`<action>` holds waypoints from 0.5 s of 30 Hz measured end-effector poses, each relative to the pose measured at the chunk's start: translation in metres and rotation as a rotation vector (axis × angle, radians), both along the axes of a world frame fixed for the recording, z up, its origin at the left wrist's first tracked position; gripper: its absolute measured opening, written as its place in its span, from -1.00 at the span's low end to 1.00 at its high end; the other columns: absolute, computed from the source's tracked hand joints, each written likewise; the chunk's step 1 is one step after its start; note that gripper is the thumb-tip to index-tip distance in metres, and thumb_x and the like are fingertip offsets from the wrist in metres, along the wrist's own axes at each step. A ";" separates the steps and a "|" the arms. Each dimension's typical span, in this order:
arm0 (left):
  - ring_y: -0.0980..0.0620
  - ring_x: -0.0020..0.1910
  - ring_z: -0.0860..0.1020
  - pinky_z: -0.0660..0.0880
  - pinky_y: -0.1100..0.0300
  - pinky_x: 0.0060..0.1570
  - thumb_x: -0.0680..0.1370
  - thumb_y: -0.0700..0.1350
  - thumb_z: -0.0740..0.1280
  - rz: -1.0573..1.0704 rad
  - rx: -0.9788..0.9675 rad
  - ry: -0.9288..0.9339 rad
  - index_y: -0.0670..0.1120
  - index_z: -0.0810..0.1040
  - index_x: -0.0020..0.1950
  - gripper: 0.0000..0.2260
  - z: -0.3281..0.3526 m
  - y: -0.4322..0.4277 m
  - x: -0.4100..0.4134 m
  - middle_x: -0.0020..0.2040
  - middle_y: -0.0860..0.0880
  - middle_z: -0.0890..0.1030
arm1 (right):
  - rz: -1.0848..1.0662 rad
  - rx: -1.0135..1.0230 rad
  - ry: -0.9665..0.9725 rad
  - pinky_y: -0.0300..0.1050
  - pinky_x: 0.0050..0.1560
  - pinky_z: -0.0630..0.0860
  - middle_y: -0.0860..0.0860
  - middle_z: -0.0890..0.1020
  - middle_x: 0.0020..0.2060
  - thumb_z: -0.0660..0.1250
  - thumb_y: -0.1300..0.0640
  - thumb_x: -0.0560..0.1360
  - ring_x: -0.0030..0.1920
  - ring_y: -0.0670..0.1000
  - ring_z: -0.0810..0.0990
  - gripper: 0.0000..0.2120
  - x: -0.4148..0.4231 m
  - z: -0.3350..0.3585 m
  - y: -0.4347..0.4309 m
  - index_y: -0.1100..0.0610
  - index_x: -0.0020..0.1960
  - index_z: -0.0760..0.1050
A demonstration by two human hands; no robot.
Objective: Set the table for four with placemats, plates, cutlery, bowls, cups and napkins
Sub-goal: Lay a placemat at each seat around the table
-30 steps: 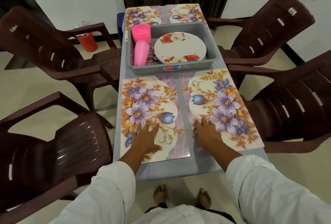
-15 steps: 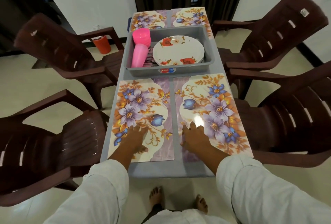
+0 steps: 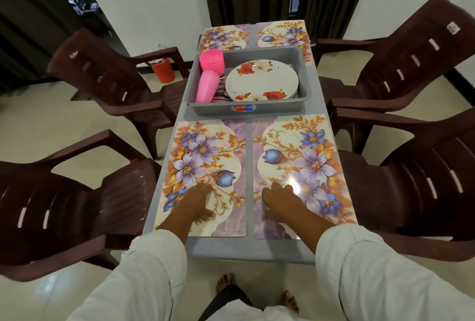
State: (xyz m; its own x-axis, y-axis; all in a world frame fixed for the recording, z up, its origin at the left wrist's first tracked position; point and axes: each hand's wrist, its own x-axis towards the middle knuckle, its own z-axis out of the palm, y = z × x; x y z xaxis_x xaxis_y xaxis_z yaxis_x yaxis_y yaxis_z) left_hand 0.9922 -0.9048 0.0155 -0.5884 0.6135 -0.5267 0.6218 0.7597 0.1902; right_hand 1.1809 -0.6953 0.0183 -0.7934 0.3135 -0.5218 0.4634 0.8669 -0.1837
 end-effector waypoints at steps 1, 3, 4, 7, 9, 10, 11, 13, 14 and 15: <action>-0.10 0.58 0.19 0.14 0.05 0.54 0.50 0.11 0.49 0.038 0.057 -0.006 -0.06 0.15 0.63 -0.18 0.005 0.005 0.002 0.62 -0.08 0.19 | -0.055 -0.048 0.030 0.09 0.47 0.30 0.09 0.33 0.52 0.26 -0.16 0.63 0.49 0.21 0.34 -0.43 -0.002 0.003 0.004 0.06 0.55 0.25; -0.11 0.51 0.32 0.23 0.16 0.44 0.53 0.04 0.48 0.139 0.229 -0.042 -0.10 0.31 0.56 -0.33 0.018 0.020 0.003 0.53 -0.10 0.37 | -0.192 -0.111 0.129 0.04 0.39 0.39 0.10 0.43 0.46 0.22 -0.12 0.64 0.42 0.17 0.44 -0.50 -0.010 0.010 0.016 0.07 0.51 0.31; -0.11 0.46 0.40 0.26 0.21 0.35 0.53 0.01 0.48 0.187 0.321 -0.054 -0.12 0.40 0.50 -0.41 0.025 0.029 0.002 0.45 -0.10 0.45 | -0.244 -0.123 0.180 0.03 0.35 0.42 0.10 0.46 0.43 0.23 -0.12 0.64 0.40 0.16 0.46 -0.50 -0.016 0.015 0.023 0.08 0.49 0.33; -0.09 0.34 0.49 0.33 0.22 0.23 0.55 -0.04 0.46 0.311 0.510 -0.044 -0.18 0.50 0.40 -0.54 0.057 0.065 -0.007 0.36 -0.10 0.54 | -0.386 -0.134 0.368 -0.07 0.14 0.47 0.11 0.59 0.25 0.27 -0.05 0.63 0.26 0.17 0.56 -0.64 -0.043 0.039 0.050 0.15 0.30 0.52; -0.06 0.20 0.57 0.43 0.22 0.14 0.58 -0.07 0.43 0.383 0.631 -0.067 -0.19 0.55 0.33 -0.64 0.078 0.093 -0.020 0.24 -0.09 0.61 | -0.487 -0.102 0.426 -0.12 -0.07 0.41 0.15 0.67 0.06 0.24 0.04 0.64 0.09 0.20 0.63 -0.72 -0.069 0.058 0.073 0.21 0.09 0.62; -0.04 0.13 0.59 0.47 0.20 0.10 0.59 -0.07 0.41 0.413 0.677 -0.066 -0.18 0.58 0.28 -0.70 0.086 0.108 -0.030 0.16 -0.07 0.63 | -0.525 -0.080 0.434 -0.13 -0.10 0.39 0.18 0.69 0.03 0.22 0.09 0.64 0.06 0.22 0.64 -0.73 -0.083 0.066 0.085 0.24 0.07 0.63; -0.03 0.07 0.59 0.48 0.18 0.07 0.60 -0.07 0.39 0.439 0.709 -0.063 -0.18 0.60 0.21 -0.75 0.092 0.122 -0.042 0.08 -0.05 0.64 | -0.552 -0.062 0.442 -0.12 -0.10 0.39 0.20 0.68 0.04 0.21 0.13 0.65 0.06 0.23 0.64 -0.73 -0.096 0.075 0.097 0.25 0.08 0.63; -0.08 -0.09 0.58 0.47 0.12 -0.05 0.62 -0.08 0.35 0.478 0.748 -0.066 -0.21 0.63 0.00 -0.81 0.100 0.153 -0.070 -0.10 -0.11 0.65 | -0.588 -0.024 0.482 -0.08 -0.04 0.44 0.20 0.67 0.09 0.19 0.18 0.65 0.11 0.23 0.62 -0.75 -0.121 0.089 0.120 0.25 0.16 0.61; -0.10 -0.20 0.54 0.46 0.10 -0.15 0.62 -0.09 0.34 0.497 0.747 -0.078 -0.22 0.59 -0.13 -0.77 0.102 0.166 -0.083 -0.21 -0.15 0.60 | -0.600 -0.020 0.502 -0.07 -0.02 0.45 0.20 0.67 0.10 0.20 0.19 0.65 0.12 0.24 0.62 -0.75 -0.131 0.095 0.131 0.24 0.18 0.61; -0.08 -0.29 0.46 0.41 0.11 -0.23 0.62 -0.11 0.33 0.514 0.751 -0.098 -0.21 0.53 -0.23 -0.73 0.104 0.180 -0.097 -0.30 -0.16 0.52 | -0.609 -0.024 0.518 -0.08 -0.02 0.45 0.21 0.67 0.09 0.20 0.20 0.65 0.12 0.25 0.61 -0.75 -0.142 0.099 0.143 0.24 0.18 0.62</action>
State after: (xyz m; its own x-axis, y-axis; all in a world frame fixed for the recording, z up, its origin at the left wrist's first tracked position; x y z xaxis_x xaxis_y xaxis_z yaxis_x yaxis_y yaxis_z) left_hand 0.8952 -0.7251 0.1198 -0.8575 0.4898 -0.1575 0.1959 0.5939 0.7803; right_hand 1.0388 -0.5523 0.1175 -0.6296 0.7632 -0.1455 0.7046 0.4820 -0.5208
